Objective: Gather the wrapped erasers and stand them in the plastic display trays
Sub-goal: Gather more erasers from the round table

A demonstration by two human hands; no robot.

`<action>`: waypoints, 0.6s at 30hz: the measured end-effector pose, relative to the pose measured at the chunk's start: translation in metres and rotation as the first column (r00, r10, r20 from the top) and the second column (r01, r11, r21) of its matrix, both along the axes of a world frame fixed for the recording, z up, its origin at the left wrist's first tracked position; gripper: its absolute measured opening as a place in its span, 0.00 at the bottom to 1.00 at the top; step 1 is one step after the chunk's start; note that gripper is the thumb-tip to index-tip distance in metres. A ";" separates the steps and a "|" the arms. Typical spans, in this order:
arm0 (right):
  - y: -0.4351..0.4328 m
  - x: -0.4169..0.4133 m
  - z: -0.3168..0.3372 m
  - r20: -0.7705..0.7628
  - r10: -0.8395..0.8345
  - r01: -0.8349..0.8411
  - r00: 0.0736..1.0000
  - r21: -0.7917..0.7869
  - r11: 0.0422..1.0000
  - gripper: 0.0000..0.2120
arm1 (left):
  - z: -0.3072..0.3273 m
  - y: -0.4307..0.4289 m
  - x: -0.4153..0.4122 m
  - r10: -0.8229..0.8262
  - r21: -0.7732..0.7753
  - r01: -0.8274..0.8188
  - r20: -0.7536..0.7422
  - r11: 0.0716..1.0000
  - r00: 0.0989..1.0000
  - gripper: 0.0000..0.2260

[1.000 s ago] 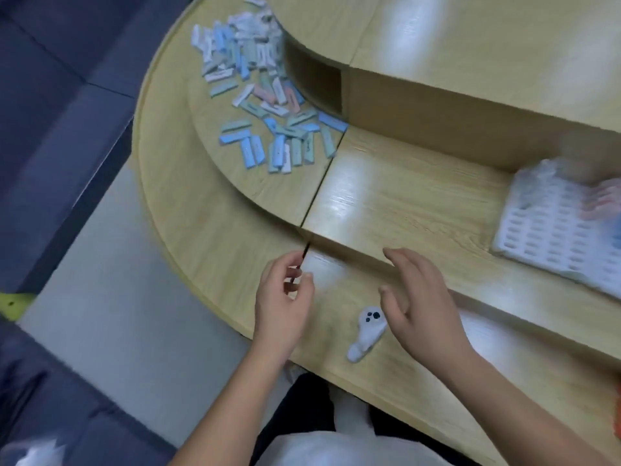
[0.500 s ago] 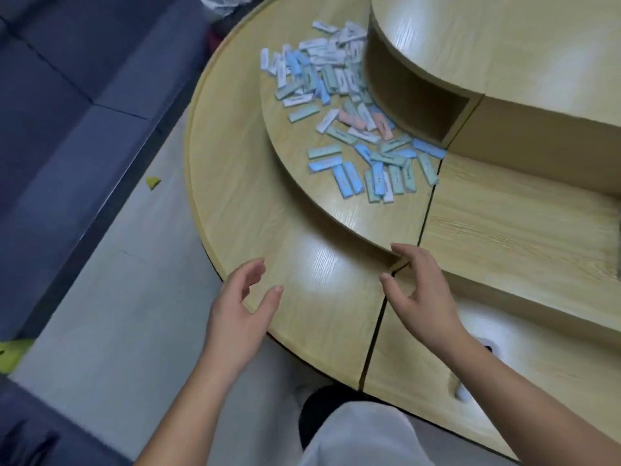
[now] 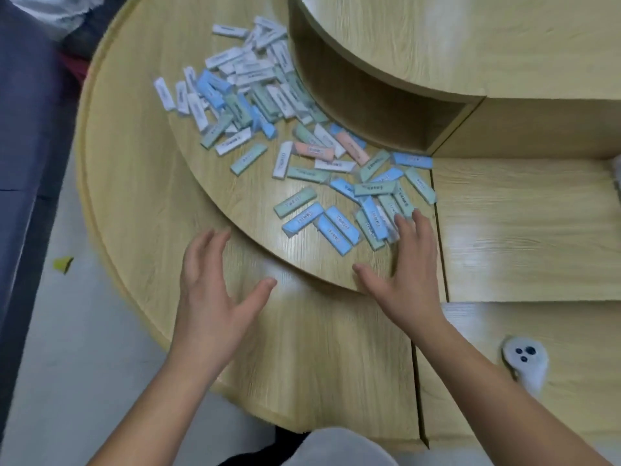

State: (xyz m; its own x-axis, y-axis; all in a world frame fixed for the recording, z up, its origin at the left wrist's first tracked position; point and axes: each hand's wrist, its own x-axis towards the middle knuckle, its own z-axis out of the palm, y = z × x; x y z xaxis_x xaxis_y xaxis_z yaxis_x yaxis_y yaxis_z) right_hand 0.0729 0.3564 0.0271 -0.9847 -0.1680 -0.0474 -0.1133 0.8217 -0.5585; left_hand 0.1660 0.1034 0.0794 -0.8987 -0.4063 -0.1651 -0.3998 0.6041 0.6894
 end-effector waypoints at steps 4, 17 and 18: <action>-0.019 -0.024 -0.006 -0.019 -0.084 0.085 0.996 0.130 0.988 0.49 | -0.022 -0.006 -0.057 -0.242 -0.169 0.237 -0.009 0.957 0.970 0.42; -0.036 -0.096 -0.001 0.191 -0.145 0.042 0.971 0.461 0.886 0.66 | -0.091 -0.032 -0.229 -0.851 -0.542 0.753 0.123 0.373 0.510 0.49; -0.034 -0.103 0.001 0.212 -0.137 0.022 0.967 0.470 0.883 0.67 | -0.091 -0.034 -0.238 -0.866 -0.551 0.760 0.125 0.345 0.484 0.49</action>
State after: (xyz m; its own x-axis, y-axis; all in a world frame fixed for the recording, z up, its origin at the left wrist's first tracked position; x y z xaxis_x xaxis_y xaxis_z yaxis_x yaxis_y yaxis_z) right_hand -0.0300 0.3225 0.0281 -0.9444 0.0083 -0.3287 0.0493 0.9919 -0.1167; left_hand -0.0715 0.0689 -0.0115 -0.8152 0.5787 -0.0248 0.5650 0.8039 0.1859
